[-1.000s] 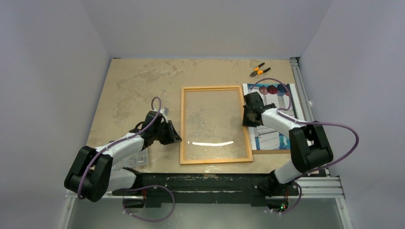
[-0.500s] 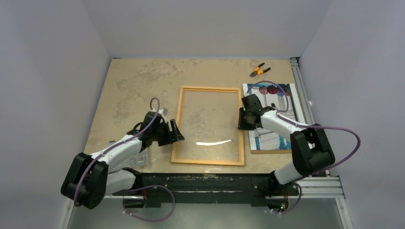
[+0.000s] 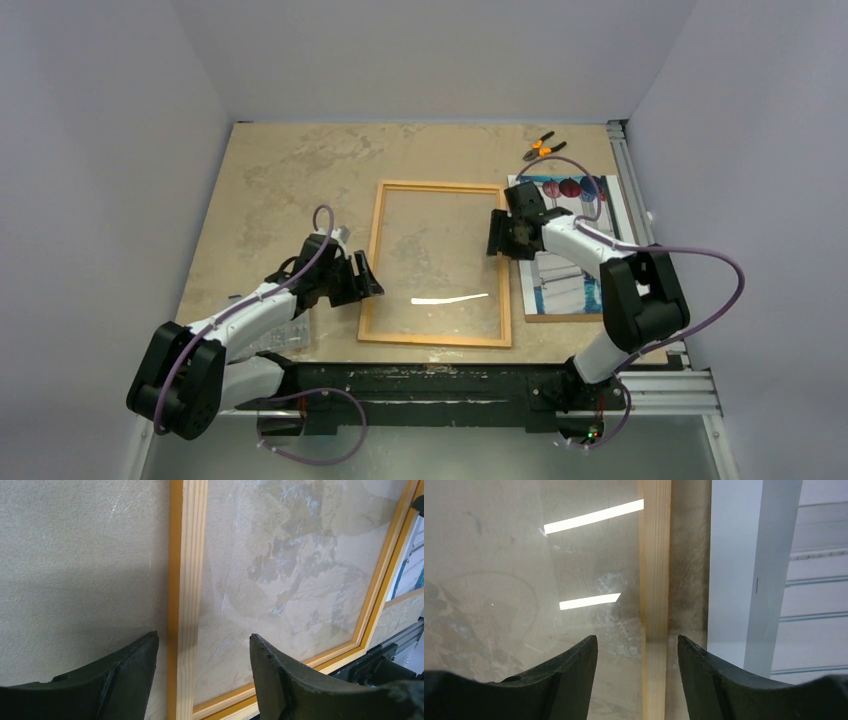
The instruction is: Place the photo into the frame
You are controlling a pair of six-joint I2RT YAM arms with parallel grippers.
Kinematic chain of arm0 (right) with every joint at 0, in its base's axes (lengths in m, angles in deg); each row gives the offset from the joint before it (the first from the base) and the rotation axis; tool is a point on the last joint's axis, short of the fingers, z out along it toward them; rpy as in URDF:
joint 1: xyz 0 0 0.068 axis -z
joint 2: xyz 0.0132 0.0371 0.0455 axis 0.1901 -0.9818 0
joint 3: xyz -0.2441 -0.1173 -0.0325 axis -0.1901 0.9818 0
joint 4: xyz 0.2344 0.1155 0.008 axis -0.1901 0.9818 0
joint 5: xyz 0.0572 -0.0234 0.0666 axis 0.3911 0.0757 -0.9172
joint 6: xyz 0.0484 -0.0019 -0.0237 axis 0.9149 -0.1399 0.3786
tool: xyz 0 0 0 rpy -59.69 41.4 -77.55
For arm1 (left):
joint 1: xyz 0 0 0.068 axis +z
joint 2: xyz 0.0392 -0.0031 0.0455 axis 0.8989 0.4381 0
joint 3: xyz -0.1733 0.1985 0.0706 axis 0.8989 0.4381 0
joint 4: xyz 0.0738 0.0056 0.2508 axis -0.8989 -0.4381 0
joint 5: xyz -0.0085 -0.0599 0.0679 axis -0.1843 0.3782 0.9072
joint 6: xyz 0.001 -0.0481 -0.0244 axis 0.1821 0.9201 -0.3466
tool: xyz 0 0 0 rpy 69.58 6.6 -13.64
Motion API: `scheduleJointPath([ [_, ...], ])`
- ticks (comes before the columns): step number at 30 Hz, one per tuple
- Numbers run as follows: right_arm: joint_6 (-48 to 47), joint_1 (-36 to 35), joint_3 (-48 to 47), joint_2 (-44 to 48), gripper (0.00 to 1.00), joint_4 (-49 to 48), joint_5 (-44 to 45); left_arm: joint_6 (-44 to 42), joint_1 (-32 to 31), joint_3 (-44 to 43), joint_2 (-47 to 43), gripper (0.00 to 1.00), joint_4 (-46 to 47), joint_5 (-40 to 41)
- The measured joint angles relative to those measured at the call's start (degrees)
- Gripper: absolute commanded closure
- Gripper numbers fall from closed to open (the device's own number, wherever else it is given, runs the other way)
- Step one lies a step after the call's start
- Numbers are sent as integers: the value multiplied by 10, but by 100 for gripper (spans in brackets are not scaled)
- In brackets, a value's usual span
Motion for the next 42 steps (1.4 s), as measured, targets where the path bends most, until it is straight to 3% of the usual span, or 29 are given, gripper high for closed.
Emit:
scheduleJointPath([
  [6,-6,38,-61,-47,45,7,-10,-3,0,0,0,41,-6,8],
  [11,-20,58,-114,-92,62,23,-8,-9,0,0,0,44,-9,10],
  [16,-32,57,-160,-138,69,35,-4,-11,0,0,0,45,-10,12],
  [19,-40,57,-178,-160,80,40,0,-11,0,0,0,46,-11,13],
  [32,-60,41,-204,-179,100,60,36,-13,0,0,0,47,-12,14],
  [36,-60,40,-202,-178,99,59,36,-13,0,-1,2,48,-12,14],
  [42,-56,40,-167,-155,47,27,23,-13,0,-4,6,48,-16,14],
])
